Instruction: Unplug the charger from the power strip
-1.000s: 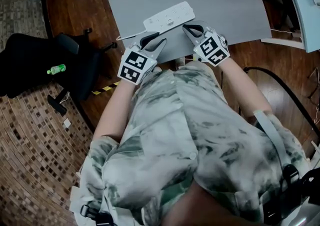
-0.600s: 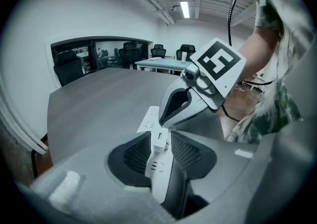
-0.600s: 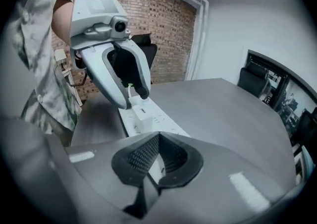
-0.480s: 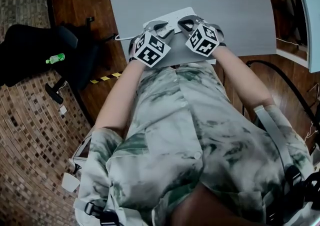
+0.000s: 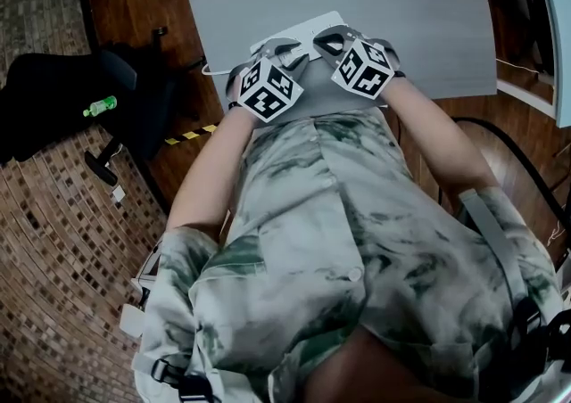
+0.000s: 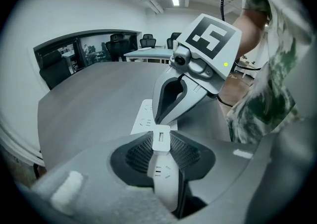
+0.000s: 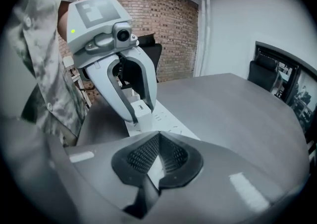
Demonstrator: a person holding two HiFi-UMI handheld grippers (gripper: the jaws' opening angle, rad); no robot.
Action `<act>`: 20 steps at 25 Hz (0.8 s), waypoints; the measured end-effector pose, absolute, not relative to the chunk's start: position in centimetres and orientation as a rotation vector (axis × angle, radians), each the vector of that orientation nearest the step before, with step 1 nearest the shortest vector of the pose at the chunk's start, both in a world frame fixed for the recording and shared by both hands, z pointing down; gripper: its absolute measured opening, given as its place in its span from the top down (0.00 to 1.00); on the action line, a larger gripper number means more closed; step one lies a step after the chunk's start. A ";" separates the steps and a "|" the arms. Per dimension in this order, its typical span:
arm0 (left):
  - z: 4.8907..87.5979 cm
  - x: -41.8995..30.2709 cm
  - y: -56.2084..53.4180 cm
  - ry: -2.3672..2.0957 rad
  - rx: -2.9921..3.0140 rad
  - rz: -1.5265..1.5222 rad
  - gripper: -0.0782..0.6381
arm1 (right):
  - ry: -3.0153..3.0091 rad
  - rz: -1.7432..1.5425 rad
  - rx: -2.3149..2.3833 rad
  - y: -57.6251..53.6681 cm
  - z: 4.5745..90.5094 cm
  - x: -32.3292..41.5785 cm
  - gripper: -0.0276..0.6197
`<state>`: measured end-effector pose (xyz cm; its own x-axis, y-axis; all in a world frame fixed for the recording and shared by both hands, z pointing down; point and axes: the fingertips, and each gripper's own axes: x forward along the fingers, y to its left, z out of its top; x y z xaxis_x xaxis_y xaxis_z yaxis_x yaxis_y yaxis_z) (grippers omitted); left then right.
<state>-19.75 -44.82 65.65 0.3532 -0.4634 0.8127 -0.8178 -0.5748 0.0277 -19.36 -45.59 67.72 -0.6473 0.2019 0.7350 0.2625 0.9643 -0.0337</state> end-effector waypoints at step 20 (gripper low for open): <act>58.3 -20.8 -47.3 -1.148 2.355 1.085 0.74 | -2.252 -0.034 -0.298 -46.0 68.1 -19.7 0.95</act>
